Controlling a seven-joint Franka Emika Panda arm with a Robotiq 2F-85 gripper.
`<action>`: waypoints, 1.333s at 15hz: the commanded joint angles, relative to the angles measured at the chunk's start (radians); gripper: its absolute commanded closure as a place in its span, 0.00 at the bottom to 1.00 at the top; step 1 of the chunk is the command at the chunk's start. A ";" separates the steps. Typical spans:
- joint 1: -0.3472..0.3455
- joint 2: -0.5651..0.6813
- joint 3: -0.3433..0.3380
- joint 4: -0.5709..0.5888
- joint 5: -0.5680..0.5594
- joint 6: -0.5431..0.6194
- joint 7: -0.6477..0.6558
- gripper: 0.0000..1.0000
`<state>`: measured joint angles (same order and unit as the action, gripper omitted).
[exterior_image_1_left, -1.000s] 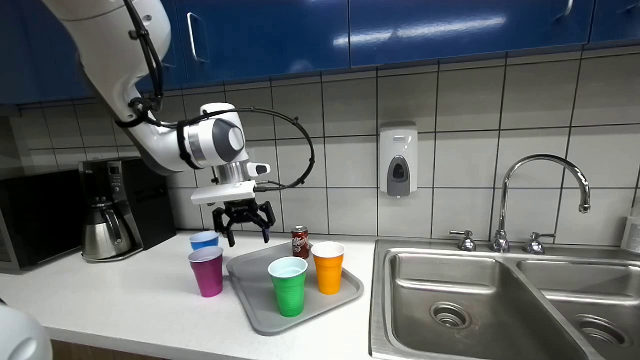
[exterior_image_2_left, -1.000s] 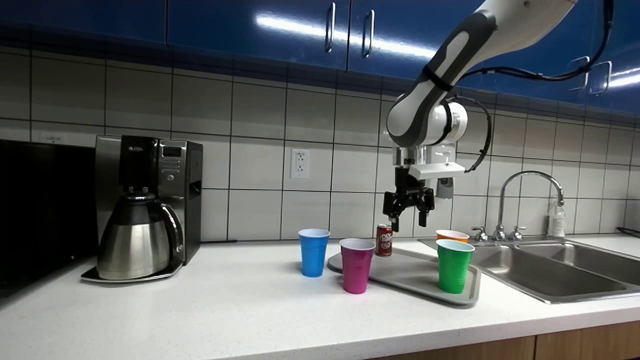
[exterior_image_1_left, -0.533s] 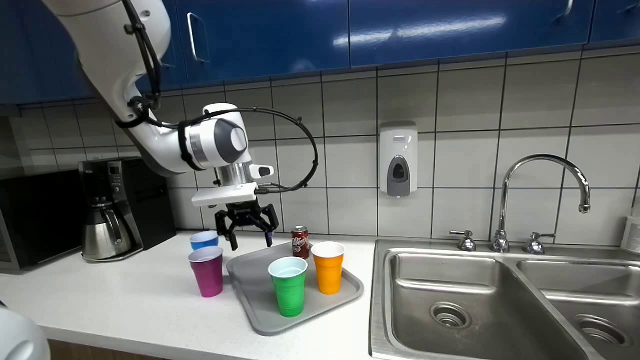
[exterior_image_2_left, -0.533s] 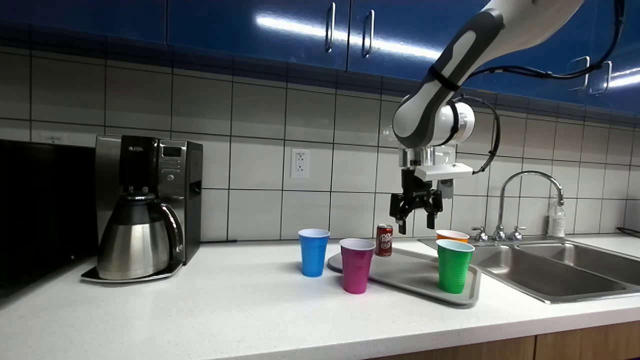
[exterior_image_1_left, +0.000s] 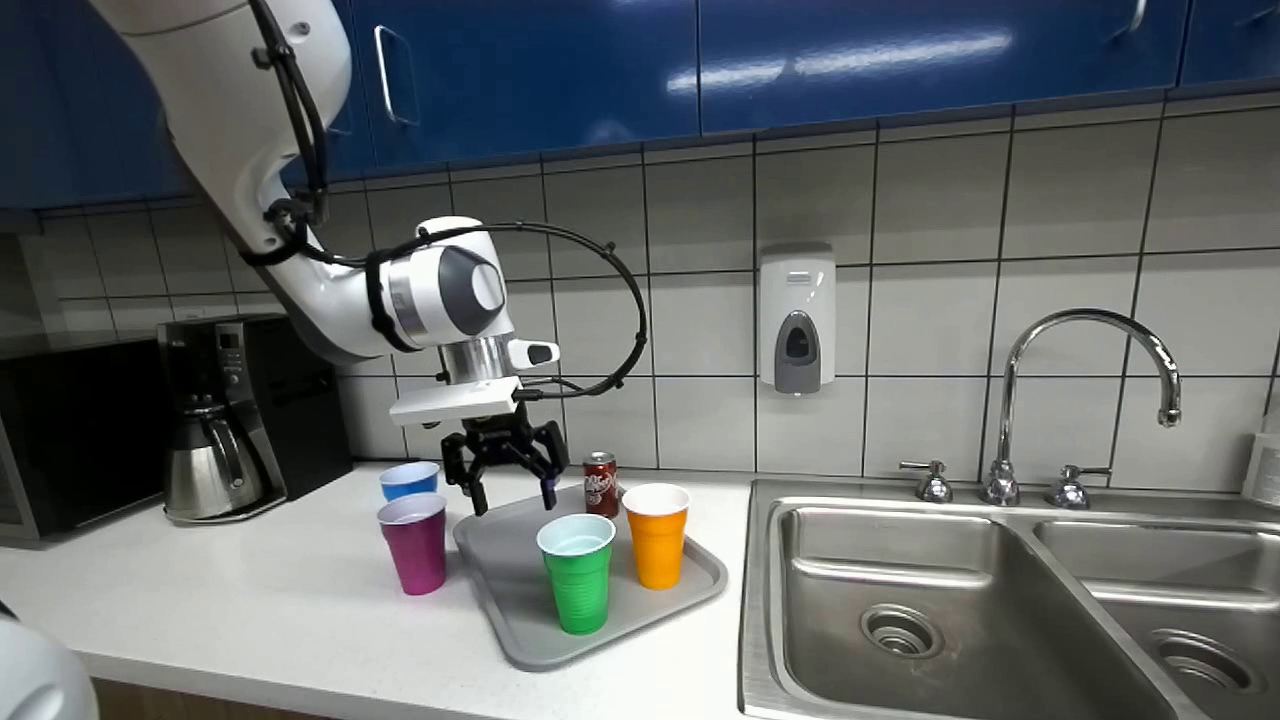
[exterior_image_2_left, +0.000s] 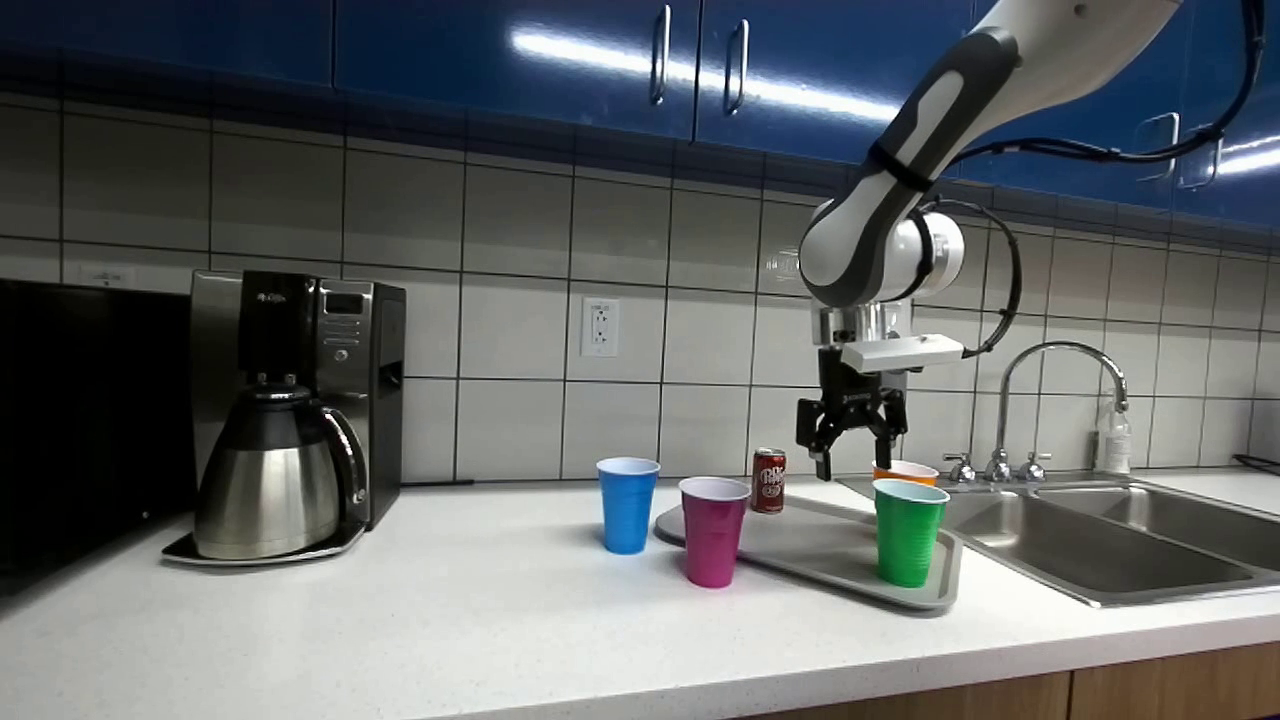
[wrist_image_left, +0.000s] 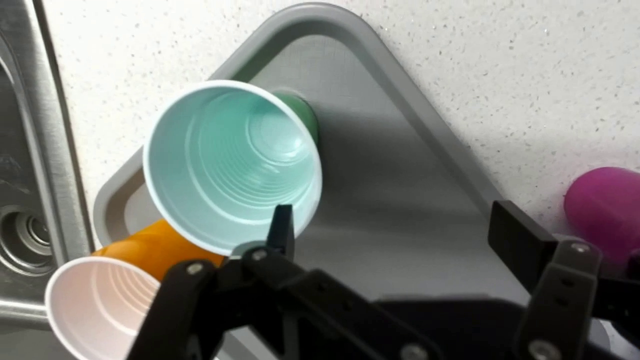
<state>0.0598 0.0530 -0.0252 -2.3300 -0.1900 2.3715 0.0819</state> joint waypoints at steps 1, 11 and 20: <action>-0.019 -0.034 0.003 -0.024 -0.038 -0.031 0.050 0.00; -0.037 -0.013 -0.013 -0.036 -0.052 -0.044 0.087 0.00; -0.048 0.049 -0.026 -0.006 -0.044 -0.033 0.088 0.00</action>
<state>0.0246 0.0772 -0.0545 -2.3593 -0.2072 2.3478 0.1450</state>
